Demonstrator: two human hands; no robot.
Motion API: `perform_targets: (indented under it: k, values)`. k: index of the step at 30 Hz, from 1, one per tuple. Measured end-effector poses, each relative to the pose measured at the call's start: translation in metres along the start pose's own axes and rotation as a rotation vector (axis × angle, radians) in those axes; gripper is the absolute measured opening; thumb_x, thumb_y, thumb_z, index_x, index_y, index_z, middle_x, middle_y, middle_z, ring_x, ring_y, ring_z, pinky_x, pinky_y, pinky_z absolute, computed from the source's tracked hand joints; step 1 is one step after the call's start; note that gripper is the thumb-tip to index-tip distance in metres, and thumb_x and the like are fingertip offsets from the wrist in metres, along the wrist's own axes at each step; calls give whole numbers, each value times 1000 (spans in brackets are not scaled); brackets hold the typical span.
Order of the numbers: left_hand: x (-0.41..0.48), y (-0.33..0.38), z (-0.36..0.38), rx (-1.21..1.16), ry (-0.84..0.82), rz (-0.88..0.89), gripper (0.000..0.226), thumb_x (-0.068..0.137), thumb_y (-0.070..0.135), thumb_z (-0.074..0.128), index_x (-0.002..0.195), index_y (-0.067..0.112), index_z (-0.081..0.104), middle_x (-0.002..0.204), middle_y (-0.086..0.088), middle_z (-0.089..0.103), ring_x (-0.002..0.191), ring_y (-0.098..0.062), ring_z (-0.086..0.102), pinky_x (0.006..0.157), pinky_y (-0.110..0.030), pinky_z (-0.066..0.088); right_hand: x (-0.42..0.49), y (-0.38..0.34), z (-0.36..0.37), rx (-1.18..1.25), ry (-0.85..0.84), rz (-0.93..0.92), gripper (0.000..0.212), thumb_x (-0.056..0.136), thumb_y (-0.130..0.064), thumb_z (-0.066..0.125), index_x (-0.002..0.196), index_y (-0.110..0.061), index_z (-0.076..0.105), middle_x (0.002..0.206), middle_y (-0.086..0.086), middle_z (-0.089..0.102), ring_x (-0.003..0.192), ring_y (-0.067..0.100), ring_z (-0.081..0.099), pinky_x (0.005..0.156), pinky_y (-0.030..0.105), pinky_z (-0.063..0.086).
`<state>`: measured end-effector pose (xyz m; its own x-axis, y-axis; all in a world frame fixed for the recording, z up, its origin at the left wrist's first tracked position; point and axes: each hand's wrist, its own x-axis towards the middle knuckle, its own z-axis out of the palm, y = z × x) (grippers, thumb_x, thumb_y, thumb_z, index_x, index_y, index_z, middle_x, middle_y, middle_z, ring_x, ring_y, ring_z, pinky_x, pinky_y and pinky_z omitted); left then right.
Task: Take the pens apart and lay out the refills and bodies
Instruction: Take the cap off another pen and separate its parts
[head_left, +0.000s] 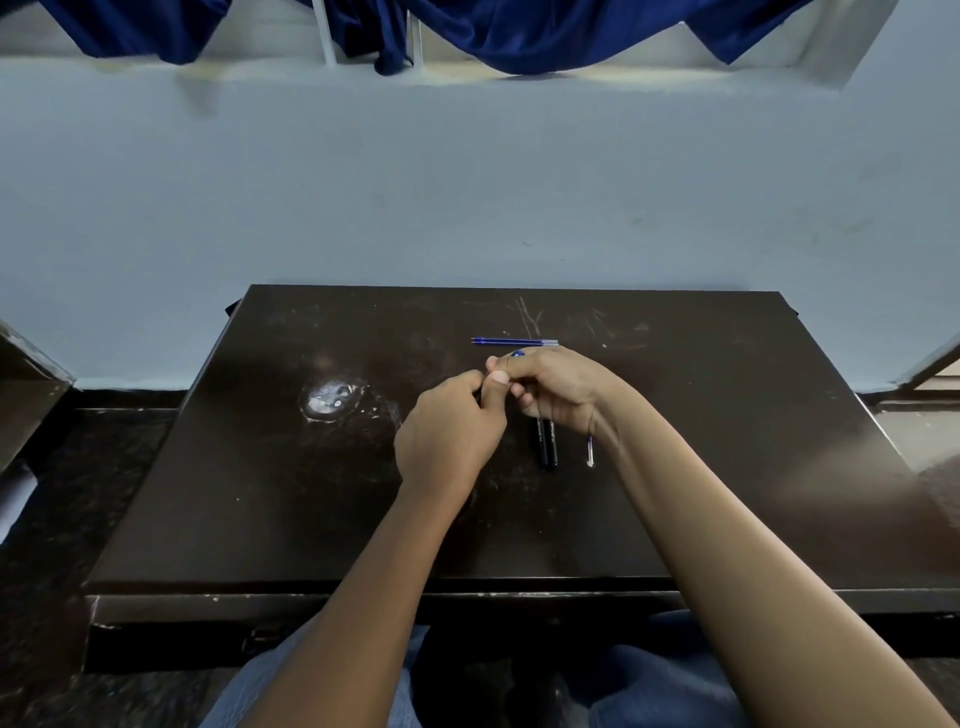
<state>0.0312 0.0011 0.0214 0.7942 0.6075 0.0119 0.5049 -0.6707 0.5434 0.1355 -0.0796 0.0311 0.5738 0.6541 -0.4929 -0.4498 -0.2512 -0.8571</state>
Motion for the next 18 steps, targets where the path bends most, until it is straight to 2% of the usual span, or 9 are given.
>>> perform_targets:
  k: [5, 9, 13, 15, 18]
  values:
    - [0, 0, -1, 47, -4, -29, 45, 95, 53, 31, 64, 23, 45, 59, 7, 47, 51, -6, 39, 45, -23, 23, 3, 1, 0, 0, -25, 18, 17, 90, -9, 59, 73, -13, 57, 69, -2, 49, 44, 1, 44, 41, 8, 35]
    - [-1, 0, -5, 19, -49, -45, 54, 92, 60, 34, 56, 20, 39, 54, 4, 46, 49, -10, 44, 44, -23, 25, -1, -4, -3, 2, -45, -67, 18, 91, 2, 53, 77, -8, 58, 71, 0, 53, 43, 1, 46, 44, 7, 38]
    - [1, 1, -8, -14, -96, -81, 55, 91, 61, 37, 55, 19, 40, 54, 4, 47, 49, -10, 44, 45, -23, 27, -3, -3, -11, 23, -71, -97, 11, 92, -2, 55, 85, -8, 62, 66, -3, 57, 48, 1, 48, 49, 9, 41]
    - [3, 2, -7, -21, -122, -103, 53, 93, 57, 37, 56, 19, 39, 57, 4, 47, 51, -9, 43, 46, -24, 27, -1, -1, -11, 29, -31, -89, 9, 92, -5, 56, 88, -8, 63, 64, -5, 59, 50, 1, 49, 49, 10, 42]
    - [6, -1, -5, -18, -138, -130, 52, 95, 54, 35, 61, 16, 38, 59, 3, 46, 52, -9, 41, 47, -25, 25, 5, -1, -16, 150, 132, -110, 12, 93, -4, 53, 84, -10, 59, 68, 0, 55, 55, 5, 47, 48, 12, 41]
